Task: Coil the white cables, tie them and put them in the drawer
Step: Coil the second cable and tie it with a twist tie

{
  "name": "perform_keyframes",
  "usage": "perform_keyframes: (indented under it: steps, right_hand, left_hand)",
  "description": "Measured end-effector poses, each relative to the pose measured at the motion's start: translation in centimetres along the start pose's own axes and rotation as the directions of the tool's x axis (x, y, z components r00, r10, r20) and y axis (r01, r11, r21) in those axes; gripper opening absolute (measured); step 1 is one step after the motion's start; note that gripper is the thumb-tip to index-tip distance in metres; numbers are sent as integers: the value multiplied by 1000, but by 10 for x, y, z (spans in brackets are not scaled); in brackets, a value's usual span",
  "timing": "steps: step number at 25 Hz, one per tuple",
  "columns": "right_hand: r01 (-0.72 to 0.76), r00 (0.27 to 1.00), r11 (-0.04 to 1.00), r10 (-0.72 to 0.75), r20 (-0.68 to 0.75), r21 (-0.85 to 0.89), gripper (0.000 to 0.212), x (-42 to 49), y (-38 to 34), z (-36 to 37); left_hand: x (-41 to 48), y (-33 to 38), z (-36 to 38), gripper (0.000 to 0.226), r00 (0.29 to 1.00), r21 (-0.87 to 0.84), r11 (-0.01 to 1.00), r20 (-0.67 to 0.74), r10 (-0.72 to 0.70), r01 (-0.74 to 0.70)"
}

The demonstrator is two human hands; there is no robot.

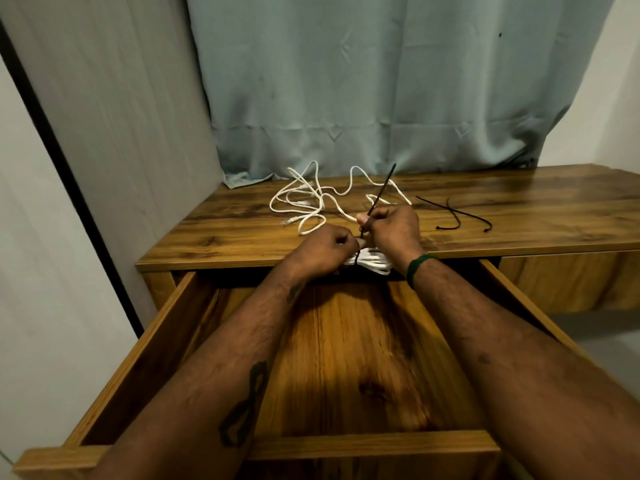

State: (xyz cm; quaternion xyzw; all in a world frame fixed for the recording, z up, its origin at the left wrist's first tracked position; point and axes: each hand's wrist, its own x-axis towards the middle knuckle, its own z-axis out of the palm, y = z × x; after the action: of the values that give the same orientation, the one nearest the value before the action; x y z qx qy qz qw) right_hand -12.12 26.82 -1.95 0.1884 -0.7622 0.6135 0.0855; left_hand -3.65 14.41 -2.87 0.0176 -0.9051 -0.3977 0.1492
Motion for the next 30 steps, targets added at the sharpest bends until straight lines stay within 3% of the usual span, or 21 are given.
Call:
perform_keyframes:
  steps: [3, 7, 10, 11, 13, 15, 17, 19, 21, 24, 26, 28, 30]
  right_hand:
    - [87, 995, 994, -83, -59, 60, 17, 7, 2, -5]
    - [129, 992, 983, -130, -3, 128, 21, 10, 9, 0]
    - [179, 984, 981, -177, -35, 78, 21, 8, 8, 6]
    - [197, 980, 980, -197, 7, 31, 24, 6, 8, 7]
    - [250, 961, 960, -230, 153, -128, 27, -3, 10, 13]
    - [329, 922, 901, -241, 303, -283, 21, -12, 12, 24]
    - [461, 862, 811, -312, 400, -360, 18, -20, 7, 38]
    - [601, 778, 709, -412, 474, -369, 29, -21, -1, 58]
    - [661, 727, 635, -413, 548, -398, 47, -16, -9, 78]
    - [618, 756, 573, -248, 606, -537, 61, -2, -8, 102]
    - [579, 789, 553, -196, 582, -599, 48, 4, -8, 104]
    - [578, 800, 569, -255, 542, -585, 27, 3, -8, 97]
    - [603, 784, 573, -296, 546, -555, 21, 0, -8, 84]
  left_hand:
    - [-1, 8, -2, 29, 993, 193, 975, 19, 113, -114]
    - [-4, 8, -18, 25, 992, 220, 967, 39, 122, -128]
    - [0, -11, -52, 19, 969, 193, 977, -206, 133, -93]
    - [0, -26, -69, 20, 931, 195, 980, -352, 101, -32]
    - [-5, -57, -99, 29, 771, 227, 959, -637, 14, 170]
    - [-15, -89, -117, 35, 612, 208, 890, -785, -95, 405]
    - [-22, -113, -121, 30, 558, 194, 796, -804, -206, 573]
    - [-24, -127, -119, 29, 572, 224, 727, -773, -273, 649]
    - [-21, -131, -121, 32, 572, 247, 685, -765, -297, 686]
    - [-17, -129, -122, 37, 578, 254, 689, -764, -288, 679]
    - [-17, -126, -120, 44, 580, 235, 711, -762, -288, 662]
    - [-19, -120, -115, 56, 569, 240, 695, -770, -288, 677]
    - [-20, -108, -111, 63, 524, 274, 656, -823, -218, 703]
